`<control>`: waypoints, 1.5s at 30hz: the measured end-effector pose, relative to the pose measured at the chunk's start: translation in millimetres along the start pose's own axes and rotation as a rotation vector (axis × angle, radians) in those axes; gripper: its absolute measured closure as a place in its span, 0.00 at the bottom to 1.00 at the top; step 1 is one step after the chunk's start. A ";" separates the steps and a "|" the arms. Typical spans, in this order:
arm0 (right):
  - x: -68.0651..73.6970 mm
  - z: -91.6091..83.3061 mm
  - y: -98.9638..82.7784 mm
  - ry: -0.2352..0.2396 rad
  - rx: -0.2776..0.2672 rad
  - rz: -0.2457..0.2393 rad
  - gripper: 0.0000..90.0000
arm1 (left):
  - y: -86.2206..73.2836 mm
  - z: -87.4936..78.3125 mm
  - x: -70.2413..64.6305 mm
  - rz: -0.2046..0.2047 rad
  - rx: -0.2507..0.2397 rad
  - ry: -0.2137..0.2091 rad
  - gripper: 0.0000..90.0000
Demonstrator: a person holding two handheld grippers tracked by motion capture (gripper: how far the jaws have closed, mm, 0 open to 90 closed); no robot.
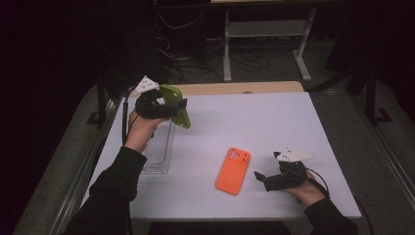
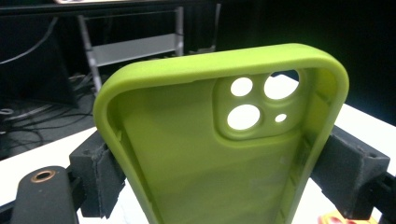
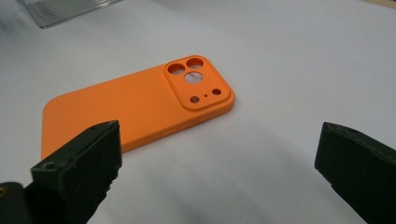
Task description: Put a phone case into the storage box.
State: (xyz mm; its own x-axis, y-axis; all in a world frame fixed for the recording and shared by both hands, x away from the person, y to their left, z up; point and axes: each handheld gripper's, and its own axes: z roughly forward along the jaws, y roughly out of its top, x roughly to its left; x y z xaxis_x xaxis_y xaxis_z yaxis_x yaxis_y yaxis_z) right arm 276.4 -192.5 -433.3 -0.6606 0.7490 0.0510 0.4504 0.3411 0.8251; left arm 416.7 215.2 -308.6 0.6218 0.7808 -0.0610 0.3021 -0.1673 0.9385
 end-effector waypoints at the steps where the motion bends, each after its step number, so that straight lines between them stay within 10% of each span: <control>1: 0.3 0.1 -0.1 -0.001 0.002 -0.002 0.00 | 0.8 0.5 3.2 -0.001 -0.004 0.013 0.15; 25: 1.4 -0.3 0.5 0.003 0.007 0.001 0.00 | 0.4 38.0 61.3 -0.003 0.035 0.376 0.15; 45: -2.4 -3.4 0.2 0.005 -0.019 0.010 0.00 | -43.8 75.9 80.1 -0.067 0.172 0.463 0.15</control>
State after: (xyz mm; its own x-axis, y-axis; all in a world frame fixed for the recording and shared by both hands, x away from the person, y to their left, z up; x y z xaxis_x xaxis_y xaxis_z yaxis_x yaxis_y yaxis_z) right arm 276.1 -196.2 -431.4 -0.6588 0.7498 0.0623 0.4459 0.3224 0.8350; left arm 508.2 239.5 -380.4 0.2226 0.9720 0.0749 0.4695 -0.1742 0.8656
